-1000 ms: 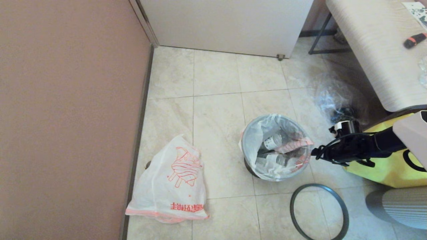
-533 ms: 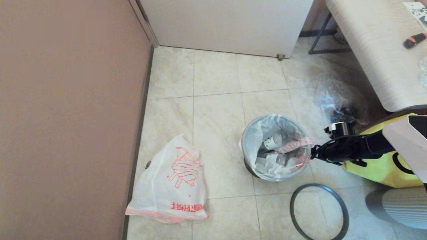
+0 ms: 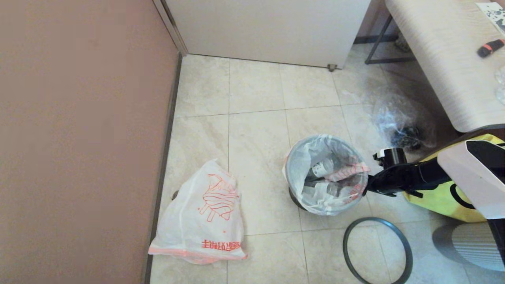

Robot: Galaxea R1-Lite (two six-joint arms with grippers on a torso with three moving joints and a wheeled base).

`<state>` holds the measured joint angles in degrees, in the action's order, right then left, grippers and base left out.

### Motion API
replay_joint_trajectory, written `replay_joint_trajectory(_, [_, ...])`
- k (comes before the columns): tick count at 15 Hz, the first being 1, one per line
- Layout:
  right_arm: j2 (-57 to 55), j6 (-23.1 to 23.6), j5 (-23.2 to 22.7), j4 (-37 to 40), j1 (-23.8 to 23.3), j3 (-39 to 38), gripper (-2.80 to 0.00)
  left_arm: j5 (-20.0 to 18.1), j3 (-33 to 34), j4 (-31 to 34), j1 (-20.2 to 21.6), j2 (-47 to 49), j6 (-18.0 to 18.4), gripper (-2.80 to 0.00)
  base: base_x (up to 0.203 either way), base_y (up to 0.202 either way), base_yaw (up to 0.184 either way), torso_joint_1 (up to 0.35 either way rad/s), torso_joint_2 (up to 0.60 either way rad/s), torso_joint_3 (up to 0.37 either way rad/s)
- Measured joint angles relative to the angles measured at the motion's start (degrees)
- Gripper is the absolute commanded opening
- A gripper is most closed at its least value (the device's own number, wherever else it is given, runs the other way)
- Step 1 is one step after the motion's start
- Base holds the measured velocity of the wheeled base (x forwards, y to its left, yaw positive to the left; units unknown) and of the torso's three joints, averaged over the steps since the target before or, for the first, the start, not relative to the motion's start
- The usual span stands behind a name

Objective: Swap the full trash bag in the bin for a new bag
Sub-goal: Place the trash bag on the floor

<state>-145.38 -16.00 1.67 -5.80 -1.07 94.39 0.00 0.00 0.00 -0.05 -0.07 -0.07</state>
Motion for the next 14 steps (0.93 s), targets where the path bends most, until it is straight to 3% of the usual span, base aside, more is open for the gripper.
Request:
replay_joint_trajectory(2, [-1.7,1.5,4.5,0.0,-0.1,1.9,0.0,0.0,0.0,0.0,0.0,0.0,0.0,-2.8,0.0,0.0,0.0,0.0,0.0,0.0])
replay_joint_trajectory(5, [-1.3,1.5,5.9,0.3,-0.2,2.1,0.0,0.0,0.0,0.0,0.0,0.0,0.0,-2.8,0.0,0.0,0.0,0.0,0.0,0.0])
replay_joint_trajectory(6, [-0.1,1.5,6.0,0.5,-0.2,1.4,-1.04,0.0,0.0,0.0,0.0,0.0,0.0,-2.8,0.0,0.0,0.0,0.0,0.0,0.0])
replay_joint_trajectory(7, [1.5,1.5,6.0,0.7,-0.2,0.5,-2.8,0.0,0.0,0.0,0.0,0.0,0.0,-2.8,0.0,0.0,0.0,0.0,0.0,0.0])
replay_joint_trajectory(11, [9.1,1.3,5.9,6.7,-0.4,-2.9,-2.8,0.0,0.0,0.0,0.0,0.0,0.0,-2.8,0.0,0.0,0.0,0.0,0.0,0.0])
replay_joint_trajectory(14, [12.4,-2.1,5.8,10.5,0.6,-4.0,-2.8,0.0,0.0,0.0,0.0,0.0,0.0,-2.8,0.0,0.0,0.0,0.0,0.0,0.0])
